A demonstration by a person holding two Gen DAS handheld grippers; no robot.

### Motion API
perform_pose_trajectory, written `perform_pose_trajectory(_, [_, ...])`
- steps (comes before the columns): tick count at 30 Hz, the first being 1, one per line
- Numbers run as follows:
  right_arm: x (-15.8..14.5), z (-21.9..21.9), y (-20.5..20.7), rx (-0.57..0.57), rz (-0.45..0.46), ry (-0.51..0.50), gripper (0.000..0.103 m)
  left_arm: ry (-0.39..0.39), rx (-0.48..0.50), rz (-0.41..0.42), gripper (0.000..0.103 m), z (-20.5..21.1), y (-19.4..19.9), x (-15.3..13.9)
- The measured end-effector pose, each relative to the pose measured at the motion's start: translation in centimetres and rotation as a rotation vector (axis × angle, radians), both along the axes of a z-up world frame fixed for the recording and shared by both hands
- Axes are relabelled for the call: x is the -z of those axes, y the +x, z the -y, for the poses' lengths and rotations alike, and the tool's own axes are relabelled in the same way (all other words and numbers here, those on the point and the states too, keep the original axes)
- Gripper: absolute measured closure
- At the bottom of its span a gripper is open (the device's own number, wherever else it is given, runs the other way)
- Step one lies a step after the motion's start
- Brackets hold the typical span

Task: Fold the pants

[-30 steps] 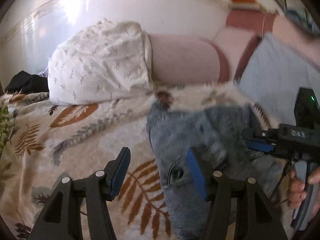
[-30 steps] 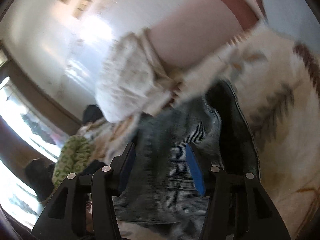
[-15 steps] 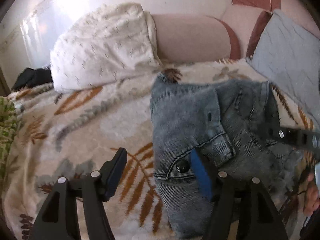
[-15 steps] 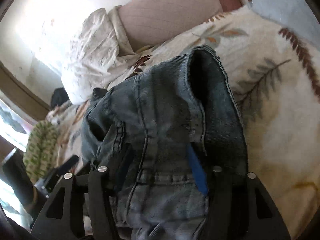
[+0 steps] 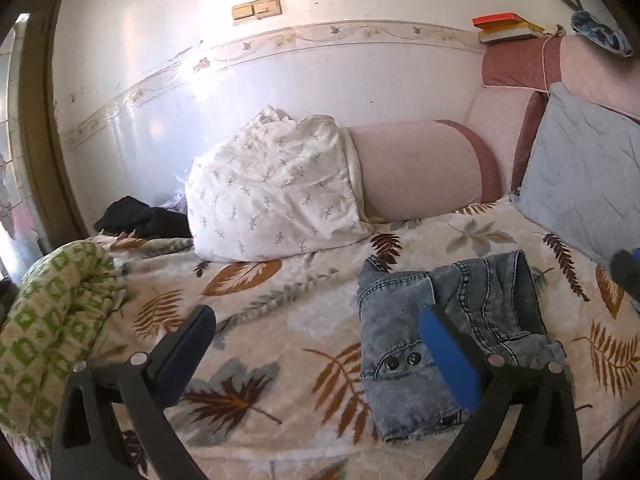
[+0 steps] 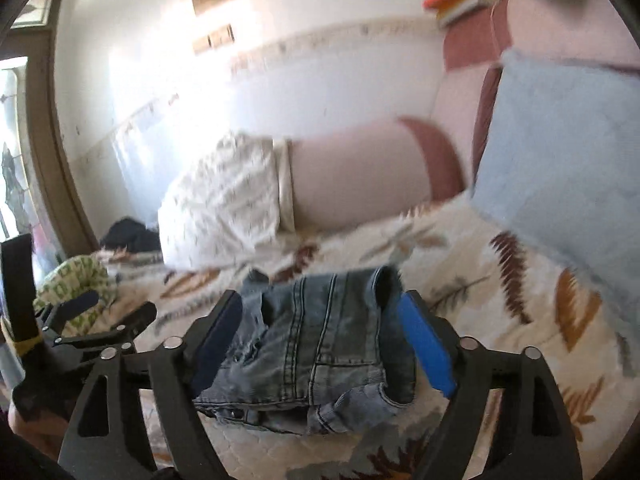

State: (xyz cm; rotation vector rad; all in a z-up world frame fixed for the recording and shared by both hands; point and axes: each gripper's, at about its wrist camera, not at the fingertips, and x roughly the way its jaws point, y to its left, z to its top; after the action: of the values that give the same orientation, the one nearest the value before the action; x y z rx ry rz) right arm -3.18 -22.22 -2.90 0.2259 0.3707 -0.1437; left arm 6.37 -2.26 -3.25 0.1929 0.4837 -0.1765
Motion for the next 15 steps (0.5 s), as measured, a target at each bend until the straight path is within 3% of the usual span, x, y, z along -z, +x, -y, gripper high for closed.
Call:
perform_pose_trajectory(4, [-0.9,-1.7,-2.5,0.021,0.062,-0.072,0.018,-0.031,-0.006,0.016,0.0,-0.7,-1.3,-0.9])
perform_pose_trajectory(11, [-1.5,-2.2,-4.7,0.042,0.137,-0.075,0.016,-0.07,-0.03,0.024,0.0,-1.9,-2.6,-1.5])
perform_pose_trajectory(15, [-1.3,-2.0,-4.8,0.053,0.13,-0.071,0.016,-0.082,-0.044,0.034,0.0,-2.3,-2.8,-1.5])
